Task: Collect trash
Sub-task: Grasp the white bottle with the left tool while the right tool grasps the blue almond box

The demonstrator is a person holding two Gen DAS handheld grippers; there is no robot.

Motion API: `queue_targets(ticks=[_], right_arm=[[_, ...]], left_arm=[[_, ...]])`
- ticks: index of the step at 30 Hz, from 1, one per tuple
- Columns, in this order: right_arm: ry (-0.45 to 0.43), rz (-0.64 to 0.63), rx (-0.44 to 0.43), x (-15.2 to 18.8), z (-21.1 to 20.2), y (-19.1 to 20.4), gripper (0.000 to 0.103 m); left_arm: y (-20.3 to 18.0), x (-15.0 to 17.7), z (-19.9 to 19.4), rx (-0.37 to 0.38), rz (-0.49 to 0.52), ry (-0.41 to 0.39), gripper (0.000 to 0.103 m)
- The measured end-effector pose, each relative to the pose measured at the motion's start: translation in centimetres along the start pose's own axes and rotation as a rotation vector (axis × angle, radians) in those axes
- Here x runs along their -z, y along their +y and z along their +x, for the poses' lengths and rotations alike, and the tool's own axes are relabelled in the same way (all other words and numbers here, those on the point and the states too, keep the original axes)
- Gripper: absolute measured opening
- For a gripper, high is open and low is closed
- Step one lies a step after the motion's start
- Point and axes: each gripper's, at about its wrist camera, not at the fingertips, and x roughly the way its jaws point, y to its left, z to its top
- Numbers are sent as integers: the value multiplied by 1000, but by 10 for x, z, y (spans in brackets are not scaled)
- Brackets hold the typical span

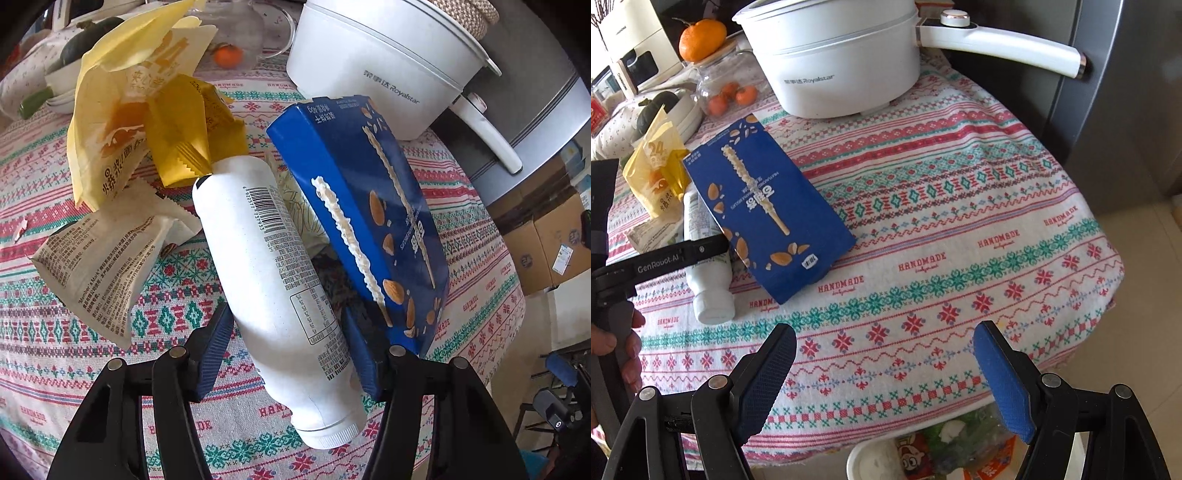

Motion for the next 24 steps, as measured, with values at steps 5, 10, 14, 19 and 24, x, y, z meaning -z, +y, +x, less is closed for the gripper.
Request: queue_targets(ticks=[5,10,14,19,24], right_arm=[[-7,-16,16,7,-7,-6,82],[-7,8,24,12,-11,-16,82],[-16,32,15,16,-17,-21,82],[-22,50,-2,23,-24,-23,82],[-26,55,-13,29,-29,-23,82]], left_arm=[[5,10,-7,-8,20,41,57],[8,26,-18,-17,54,63,56],[6,40,-28,-14,94,76,56],[3,54,-32,-26,143,120,56],[1,56,-28,-28,127,118,56]])
